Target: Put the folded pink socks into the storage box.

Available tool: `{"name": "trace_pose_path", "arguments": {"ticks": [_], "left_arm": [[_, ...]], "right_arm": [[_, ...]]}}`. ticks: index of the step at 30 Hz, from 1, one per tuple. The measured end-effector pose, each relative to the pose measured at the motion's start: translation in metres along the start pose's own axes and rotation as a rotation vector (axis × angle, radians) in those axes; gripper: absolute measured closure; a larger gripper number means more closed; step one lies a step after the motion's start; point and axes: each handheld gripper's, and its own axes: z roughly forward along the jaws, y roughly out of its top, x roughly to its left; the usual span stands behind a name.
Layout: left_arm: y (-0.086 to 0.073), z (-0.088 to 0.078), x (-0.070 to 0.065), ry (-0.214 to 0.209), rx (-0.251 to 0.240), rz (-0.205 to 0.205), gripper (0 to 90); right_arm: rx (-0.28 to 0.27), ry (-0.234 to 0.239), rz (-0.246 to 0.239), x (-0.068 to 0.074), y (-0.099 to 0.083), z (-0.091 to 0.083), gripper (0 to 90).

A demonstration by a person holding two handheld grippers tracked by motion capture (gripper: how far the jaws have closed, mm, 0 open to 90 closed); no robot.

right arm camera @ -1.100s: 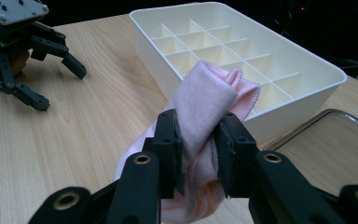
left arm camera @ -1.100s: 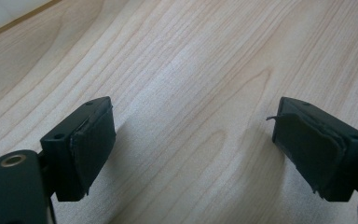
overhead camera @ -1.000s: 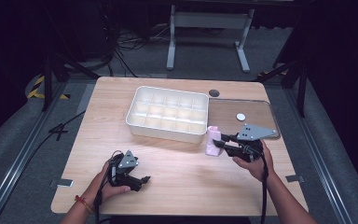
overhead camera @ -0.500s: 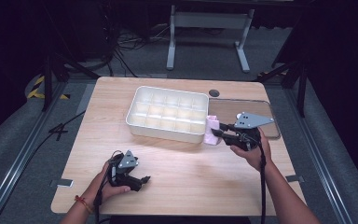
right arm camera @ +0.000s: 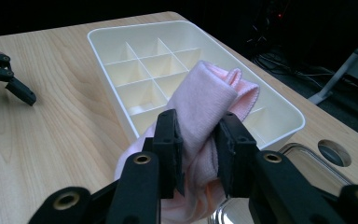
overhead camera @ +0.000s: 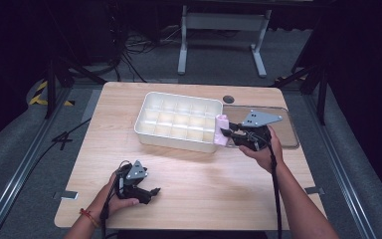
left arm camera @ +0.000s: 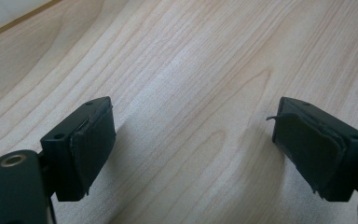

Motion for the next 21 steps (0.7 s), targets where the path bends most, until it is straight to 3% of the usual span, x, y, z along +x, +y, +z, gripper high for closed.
{"name": "trace_pose_path", "arguments": {"ticks": [8,21], "left_arm": [[0.000,0.000,0.000,0.000,0.000,0.000,13.3],[0.000,0.000,0.000,0.000,0.000,-0.001,13.3]], "right_arm": [[0.018,-0.013,0.000,-0.001,0.002,0.011,71.5],[0.059,-0.038,-0.040,-0.003,0.016,0.032,71.4]]}}
